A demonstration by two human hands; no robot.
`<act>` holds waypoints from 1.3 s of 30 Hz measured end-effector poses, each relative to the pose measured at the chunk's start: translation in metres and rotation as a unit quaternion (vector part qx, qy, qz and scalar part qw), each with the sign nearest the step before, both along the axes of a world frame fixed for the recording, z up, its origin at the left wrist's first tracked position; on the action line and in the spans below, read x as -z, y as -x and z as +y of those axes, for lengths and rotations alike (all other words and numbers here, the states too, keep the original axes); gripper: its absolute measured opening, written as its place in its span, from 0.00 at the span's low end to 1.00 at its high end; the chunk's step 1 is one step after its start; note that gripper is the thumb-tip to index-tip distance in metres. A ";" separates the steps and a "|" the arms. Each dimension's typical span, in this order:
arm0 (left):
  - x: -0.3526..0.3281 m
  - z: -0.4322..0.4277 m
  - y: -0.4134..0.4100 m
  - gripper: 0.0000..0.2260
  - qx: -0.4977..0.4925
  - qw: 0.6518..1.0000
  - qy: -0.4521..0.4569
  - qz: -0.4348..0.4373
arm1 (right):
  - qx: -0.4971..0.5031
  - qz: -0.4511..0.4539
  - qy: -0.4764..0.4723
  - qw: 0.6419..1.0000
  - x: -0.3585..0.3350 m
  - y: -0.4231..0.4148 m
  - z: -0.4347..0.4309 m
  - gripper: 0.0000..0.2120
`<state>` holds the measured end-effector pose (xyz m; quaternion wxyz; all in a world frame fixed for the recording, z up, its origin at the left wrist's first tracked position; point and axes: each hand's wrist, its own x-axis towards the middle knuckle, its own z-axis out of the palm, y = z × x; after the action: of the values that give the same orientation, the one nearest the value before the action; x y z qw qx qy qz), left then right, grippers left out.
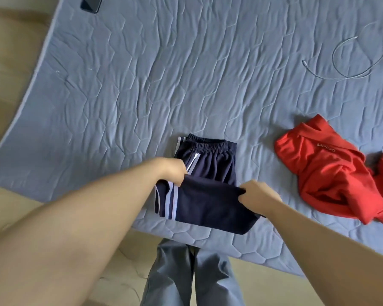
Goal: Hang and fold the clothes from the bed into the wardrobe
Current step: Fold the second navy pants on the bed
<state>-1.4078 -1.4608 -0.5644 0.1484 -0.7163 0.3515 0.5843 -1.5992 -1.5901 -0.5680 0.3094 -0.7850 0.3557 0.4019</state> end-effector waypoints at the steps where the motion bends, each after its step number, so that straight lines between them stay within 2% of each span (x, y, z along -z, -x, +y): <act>1: -0.002 -0.007 -0.009 0.12 -0.007 1.000 0.020 -0.019 | 0.014 -0.020 0.028 0.999 -0.002 -0.008 -0.006 0.10; 3: 0.000 -0.022 -0.025 0.11 -0.018 0.995 0.070 -0.074 | 0.037 -0.060 0.080 0.994 -0.002 -0.026 -0.019 0.07; 6: 0.005 -0.033 -0.040 0.12 -0.021 0.976 0.130 -0.173 | 0.036 -0.107 0.150 0.982 0.007 -0.047 -0.028 0.16; 10: 0.029 -0.028 -0.037 0.28 0.005 0.919 0.250 -0.303 | 0.054 -0.130 0.218 0.966 0.022 -0.056 -0.024 0.29; 12: 0.041 -0.016 -0.024 0.29 0.029 0.904 0.283 -0.320 | 0.055 -0.121 0.219 0.967 0.029 -0.051 -0.016 0.30; 15: 0.063 0.007 0.001 0.29 0.031 0.902 0.311 -0.297 | 0.085 -0.085 0.178 0.977 0.046 -0.039 -0.001 0.32; 17: 0.081 0.020 0.012 0.34 -0.027 0.912 0.279 -0.298 | 0.138 -0.055 0.146 0.978 0.063 -0.034 0.007 0.35; 19: 0.101 0.031 0.018 0.40 -0.121 0.923 0.224 -0.290 | 0.199 -0.021 0.113 0.973 0.082 -0.028 0.015 0.39; 21: 0.121 0.041 0.023 0.45 -0.245 0.918 0.186 -0.248 | 0.258 -0.010 0.073 0.963 0.101 -0.021 0.023 0.42; 23: 0.136 0.049 0.025 0.47 -0.375 0.892 0.176 -0.183 | 0.299 -0.031 0.033 0.953 0.118 -0.014 0.032 0.43; 24: 0.143 0.052 0.026 0.47 -0.410 0.879 0.182 -0.161 | 0.313 -0.044 0.023 0.948 0.126 -0.012 0.036 0.43; 27: 0.159 0.061 0.026 0.45 -0.400 0.879 0.220 -0.139 | 0.360 -0.070 0.037 0.930 0.143 -0.009 0.042 0.42; 31: 0.164 0.069 0.025 0.43 -0.429 0.873 0.230 -0.043 | 0.412 -0.107 0.021 0.905 0.153 -0.004 0.044 0.40; 35: 0.157 0.067 0.015 0.38 -0.517 0.838 0.174 0.028 | 0.461 -0.152 -0.025 0.874 0.149 -0.003 0.048 0.39; 39: 0.138 0.064 0.006 0.34 -0.549 0.816 0.168 0.065 | 0.501 -0.159 -0.071 0.848 0.132 -0.007 0.049 0.37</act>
<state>-1.4135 -1.3965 -0.7023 -0.3430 -0.7643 0.0017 0.5461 -1.5921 -1.5415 -0.6999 0.5757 -0.5293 0.6173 0.0857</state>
